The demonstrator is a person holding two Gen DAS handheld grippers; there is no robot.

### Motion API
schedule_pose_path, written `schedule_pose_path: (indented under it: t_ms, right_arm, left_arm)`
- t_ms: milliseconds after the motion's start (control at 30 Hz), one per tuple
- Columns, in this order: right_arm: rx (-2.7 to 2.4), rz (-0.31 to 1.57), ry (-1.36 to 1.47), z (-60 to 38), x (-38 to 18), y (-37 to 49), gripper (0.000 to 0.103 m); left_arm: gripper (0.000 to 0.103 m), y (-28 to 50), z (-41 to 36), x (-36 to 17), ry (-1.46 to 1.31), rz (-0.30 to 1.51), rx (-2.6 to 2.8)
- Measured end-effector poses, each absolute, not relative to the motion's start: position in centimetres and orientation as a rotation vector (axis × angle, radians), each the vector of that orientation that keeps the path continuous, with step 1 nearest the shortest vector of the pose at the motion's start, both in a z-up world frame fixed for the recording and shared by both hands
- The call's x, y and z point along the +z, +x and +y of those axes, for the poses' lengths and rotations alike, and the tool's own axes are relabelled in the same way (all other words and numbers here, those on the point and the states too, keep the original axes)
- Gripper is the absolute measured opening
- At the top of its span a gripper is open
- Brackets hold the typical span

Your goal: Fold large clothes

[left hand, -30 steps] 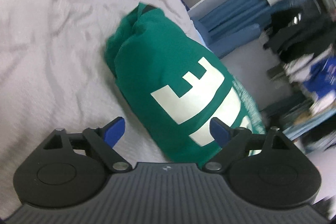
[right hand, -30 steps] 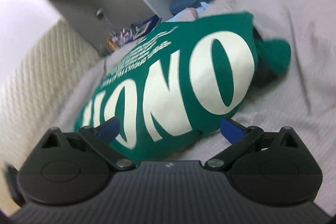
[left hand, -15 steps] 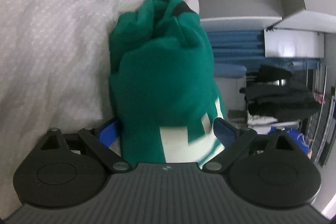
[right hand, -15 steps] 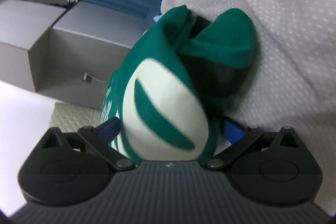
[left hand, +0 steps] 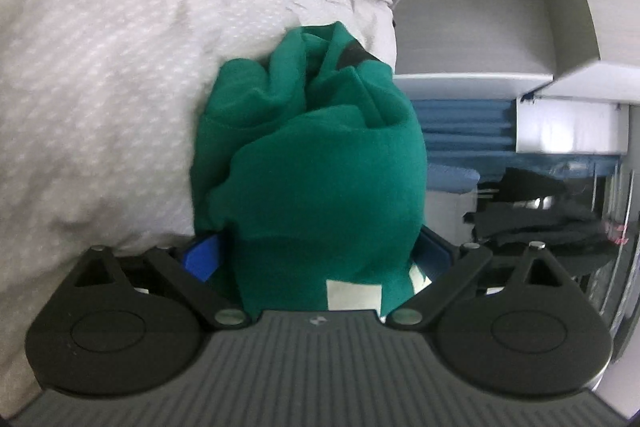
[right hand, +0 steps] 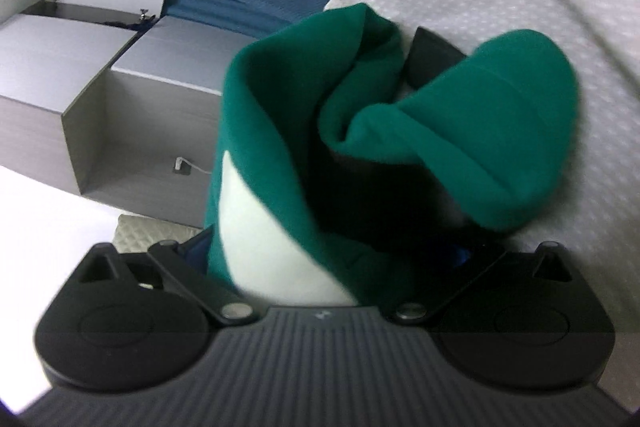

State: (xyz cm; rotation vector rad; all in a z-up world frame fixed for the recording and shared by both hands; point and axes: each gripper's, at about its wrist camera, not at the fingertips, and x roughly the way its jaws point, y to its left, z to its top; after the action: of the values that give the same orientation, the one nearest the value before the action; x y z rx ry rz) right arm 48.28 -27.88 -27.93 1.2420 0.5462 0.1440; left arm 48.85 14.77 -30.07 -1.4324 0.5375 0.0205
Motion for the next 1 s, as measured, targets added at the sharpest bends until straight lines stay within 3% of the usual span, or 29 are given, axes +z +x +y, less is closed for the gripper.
schedule_pose_path:
  t_ms: [133,200,400,700,867,1000]
  right_arm:
    - [0.171,0.532,1.232,-28.1,-27.9,49.1,0.102]
    - [0.185,0.521,1.2,-28.0,-27.5,49.2,0.094]
    - [0.215,0.48,1.094,-27.8,-25.7,48.9,0.063]
    - [0.312,0.378,0.894,-27.0,-20.3,47.6,0.04]
    - [0.32,0.385,0.879,-28.0,-18.8,45.7,0.037]
    - [0.252,0.497,0.91,-28.5,-20.0,45.1,0.039]
  left_arm:
    - [0.069,49.4,14.8,-29.9,-1.379,0.53,0.013]
    - [0.056,49.5,15.0,-29.8,-1.354,0.521,-0.001]
    - [0.042,49.4,14.7,-28.5,-1.25,0.486,-0.024]
    - [0.035,46.9,15.5,-26.5,-1.222,0.389,-0.122]
    - [0.034,45.5,15.6,-25.8,-1.232,0.392,-0.165]
    - [0.039,44.8,15.5,-26.2,-1.249,0.476,-0.11]
